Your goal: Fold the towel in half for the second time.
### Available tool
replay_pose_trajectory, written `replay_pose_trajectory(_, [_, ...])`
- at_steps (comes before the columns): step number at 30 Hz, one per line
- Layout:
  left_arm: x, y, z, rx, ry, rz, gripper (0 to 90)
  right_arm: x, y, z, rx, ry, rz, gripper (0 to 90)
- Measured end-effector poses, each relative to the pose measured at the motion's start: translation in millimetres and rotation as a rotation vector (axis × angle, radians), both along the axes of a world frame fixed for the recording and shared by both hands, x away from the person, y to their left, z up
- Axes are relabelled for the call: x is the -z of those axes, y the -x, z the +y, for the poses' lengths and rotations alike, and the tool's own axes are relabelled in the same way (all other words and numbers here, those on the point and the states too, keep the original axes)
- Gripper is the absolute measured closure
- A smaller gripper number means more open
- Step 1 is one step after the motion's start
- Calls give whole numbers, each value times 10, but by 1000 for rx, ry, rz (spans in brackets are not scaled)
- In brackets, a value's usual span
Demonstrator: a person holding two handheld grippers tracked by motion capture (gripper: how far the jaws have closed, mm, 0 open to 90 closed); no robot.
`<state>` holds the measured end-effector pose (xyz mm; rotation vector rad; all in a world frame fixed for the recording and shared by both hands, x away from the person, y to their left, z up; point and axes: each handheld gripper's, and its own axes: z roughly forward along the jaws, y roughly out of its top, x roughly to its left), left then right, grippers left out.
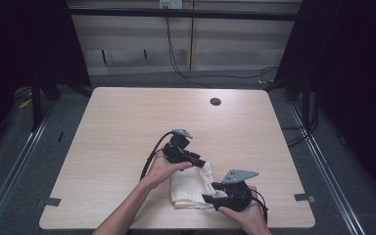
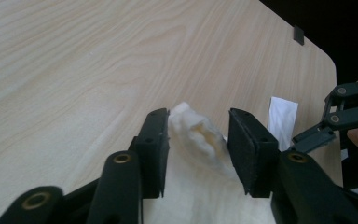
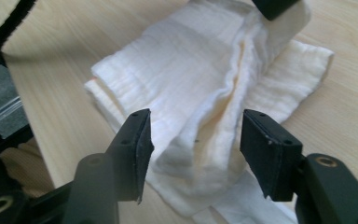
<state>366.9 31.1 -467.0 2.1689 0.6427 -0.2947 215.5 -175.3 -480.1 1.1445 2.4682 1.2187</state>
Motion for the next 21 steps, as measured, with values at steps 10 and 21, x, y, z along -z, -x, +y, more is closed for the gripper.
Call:
replay_pose_trajectory(10, [5,20,96,-47,37,-12,481,64,-183,-71,79,39,18,509])
replay_pose_trajectory(21, [-30,119,308,-58,24,-65,472,68,-201,-170,105,42,17,585])
